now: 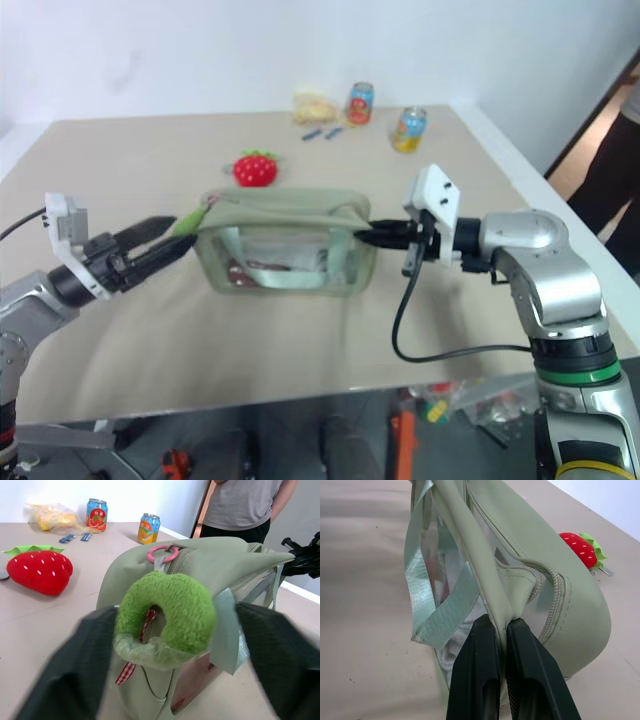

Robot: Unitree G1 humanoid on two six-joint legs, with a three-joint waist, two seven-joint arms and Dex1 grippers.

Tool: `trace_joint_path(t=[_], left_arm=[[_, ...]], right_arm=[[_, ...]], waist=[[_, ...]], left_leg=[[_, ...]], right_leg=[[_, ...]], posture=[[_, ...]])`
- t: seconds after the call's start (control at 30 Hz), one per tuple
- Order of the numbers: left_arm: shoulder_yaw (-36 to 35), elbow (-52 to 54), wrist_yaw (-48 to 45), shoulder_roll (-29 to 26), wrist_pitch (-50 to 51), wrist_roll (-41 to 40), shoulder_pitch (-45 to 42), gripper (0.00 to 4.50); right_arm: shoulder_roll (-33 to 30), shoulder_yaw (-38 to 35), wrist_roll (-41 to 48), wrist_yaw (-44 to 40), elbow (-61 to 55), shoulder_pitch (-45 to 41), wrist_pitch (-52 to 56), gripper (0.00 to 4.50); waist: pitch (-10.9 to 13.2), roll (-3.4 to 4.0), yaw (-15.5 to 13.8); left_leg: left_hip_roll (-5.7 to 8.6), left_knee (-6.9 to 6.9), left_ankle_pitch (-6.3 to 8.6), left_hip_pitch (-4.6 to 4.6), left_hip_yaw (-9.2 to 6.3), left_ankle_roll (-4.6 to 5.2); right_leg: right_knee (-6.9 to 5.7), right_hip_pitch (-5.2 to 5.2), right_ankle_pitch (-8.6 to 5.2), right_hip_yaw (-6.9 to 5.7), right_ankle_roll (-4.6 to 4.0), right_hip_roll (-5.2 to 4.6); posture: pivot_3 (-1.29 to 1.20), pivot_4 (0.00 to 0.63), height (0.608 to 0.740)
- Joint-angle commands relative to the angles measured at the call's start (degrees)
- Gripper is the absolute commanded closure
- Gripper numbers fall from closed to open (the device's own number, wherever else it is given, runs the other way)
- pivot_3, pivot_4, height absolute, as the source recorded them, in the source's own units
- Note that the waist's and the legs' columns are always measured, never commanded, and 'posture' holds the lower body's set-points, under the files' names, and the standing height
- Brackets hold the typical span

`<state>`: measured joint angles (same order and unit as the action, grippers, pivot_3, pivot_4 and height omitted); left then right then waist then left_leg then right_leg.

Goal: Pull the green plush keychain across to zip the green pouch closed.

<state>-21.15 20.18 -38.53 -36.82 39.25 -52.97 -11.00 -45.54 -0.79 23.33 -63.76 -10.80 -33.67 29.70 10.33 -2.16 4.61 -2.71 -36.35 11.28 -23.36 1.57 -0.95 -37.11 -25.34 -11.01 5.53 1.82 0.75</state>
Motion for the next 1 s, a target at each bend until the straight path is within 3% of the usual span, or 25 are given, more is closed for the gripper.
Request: trace_joint_path(t=[0.03, 0.27, 0.37, 0.53, 0.73, 1.0], left_arm=[[-0.1, 0.1, 0.0, -0.1, -0.8, 0.7, 0.3, 2.19], [0.2, -1.4, -0.9, -0.2, -1.9, 2.1, -0.3, 4.44], [-0.9, -0.3, -1.7, -0.7, 0.1, -2.6, -3.9, 4.44], [3.8, 1.2, -3.1, -2.2, 2.7, -4.7, -13.6, 4.44], [12.5, -3.0, -6.6, -0.6, 0.0, 1.8, -21.6, 4.44], [18.7, -9.2, -11.9, -0.3, -2.8, 10.0, -24.9, 4.44]], right_arm=[[-1.2, -0.9, -0.2, -0.2, 0.0, -0.5, -1.4, 4.5], [-1.7, -0.7, -0.4, -0.2, 0.4, -0.2, -2.5, 4.5], [-1.9, -0.7, -0.4, -0.2, 0.4, 0.0, -2.8, 4.5], [-2.4, -0.3, -1.0, -0.6, 1.3, 0.2, -3.8, 4.5], [-2.1, 0.3, -1.1, -0.3, 1.5, 0.0, -4.3, 4.5], [-1.8, 0.4, -1.4, 0.5, 0.7, 0.6, -4.7, 4.5]], waist=[[0.0, 0.0, 0.0], [0.0, -0.02, 0.0], [0.0, -0.08, -0.1], [0.1, -0.19, -0.2], [0.1, -0.18, -0.2], [0.1, -0.18, -0.2]], left_leg=[[0.0, 0.01, 0.0, 0.0, -0.01, 0.0], [0.02, 0.0, 0.0, -0.01, 0.0, -0.01], [0.02, 0.0, 0.0, -0.01, -0.01, -0.01], [0.03, -0.05, 0.0, -0.03, -0.02, -0.02], [0.07, -0.04, 0.0, -0.01, -0.01, -0.03], [0.05, -0.03, 0.0, -0.02, -0.03, -0.03]], right_leg=[[0.0, 0.0, 0.0, -0.01, 0.0, 0.0], [0.0, 0.01, 0.0, 0.01, 0.0, -0.01], [0.0, 0.01, 0.0, 0.01, 0.0, -0.01], [0.0, 0.02, 0.0, -0.01, 0.0, 0.0], [0.02, 0.06, 0.0, 0.07, 0.04, -0.01], [0.01, 0.07, 0.01, 0.08, 0.05, 0.02]], posture=[[0.0, 0.15, 0.74], [0.0, 0.15, 0.74], [0.0, 0.15, 0.74], [0.0, 0.15, 0.74], [0.0, 0.15, 0.74], [0.0, 0.15, 0.74]])
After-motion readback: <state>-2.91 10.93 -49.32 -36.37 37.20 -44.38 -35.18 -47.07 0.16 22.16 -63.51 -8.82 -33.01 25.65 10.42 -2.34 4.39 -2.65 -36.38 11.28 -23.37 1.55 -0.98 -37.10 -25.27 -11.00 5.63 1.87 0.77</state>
